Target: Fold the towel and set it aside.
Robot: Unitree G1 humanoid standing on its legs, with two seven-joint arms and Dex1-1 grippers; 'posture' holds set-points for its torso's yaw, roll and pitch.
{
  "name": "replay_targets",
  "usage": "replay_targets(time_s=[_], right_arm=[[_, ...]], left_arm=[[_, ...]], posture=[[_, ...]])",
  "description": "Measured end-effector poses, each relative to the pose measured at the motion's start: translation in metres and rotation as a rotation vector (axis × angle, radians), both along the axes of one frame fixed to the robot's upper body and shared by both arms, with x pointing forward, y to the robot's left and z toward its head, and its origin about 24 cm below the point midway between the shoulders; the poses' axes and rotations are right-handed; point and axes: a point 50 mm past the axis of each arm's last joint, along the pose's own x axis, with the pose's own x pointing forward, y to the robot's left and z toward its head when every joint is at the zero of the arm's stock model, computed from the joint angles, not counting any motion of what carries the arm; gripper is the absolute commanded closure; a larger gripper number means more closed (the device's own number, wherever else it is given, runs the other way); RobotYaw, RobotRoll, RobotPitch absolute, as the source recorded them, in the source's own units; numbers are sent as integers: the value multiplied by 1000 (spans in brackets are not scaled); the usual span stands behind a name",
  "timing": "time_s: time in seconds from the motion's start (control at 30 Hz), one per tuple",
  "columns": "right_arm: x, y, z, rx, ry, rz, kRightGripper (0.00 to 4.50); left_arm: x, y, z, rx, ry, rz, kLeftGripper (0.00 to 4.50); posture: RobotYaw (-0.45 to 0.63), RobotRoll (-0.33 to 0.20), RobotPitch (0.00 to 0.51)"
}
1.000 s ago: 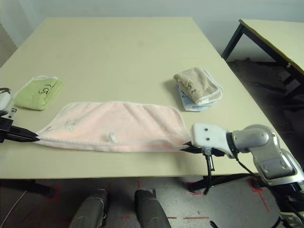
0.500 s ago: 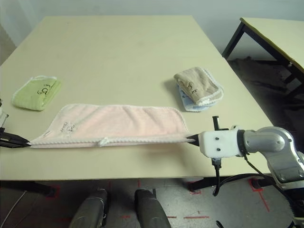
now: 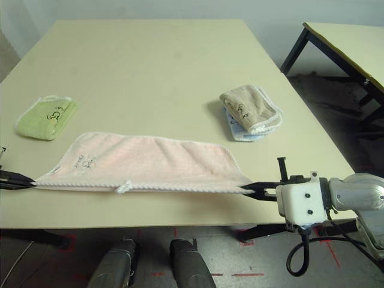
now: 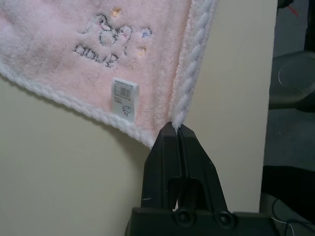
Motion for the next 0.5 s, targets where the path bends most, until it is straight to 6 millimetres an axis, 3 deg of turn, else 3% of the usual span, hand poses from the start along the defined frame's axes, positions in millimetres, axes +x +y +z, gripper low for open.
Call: replay_targets(time_s=[0.27, 0.5], right_arm=[[3, 4, -4, -57, 7, -58, 4500], [4, 6, 5, 20, 61, -10, 4500]], left_arm=[[2, -2, -2, -4, 8, 2, 4461], [1, 1, 3, -19, 17, 32, 4461]], posture=[[6, 0, 125], [-6, 0, 121]])
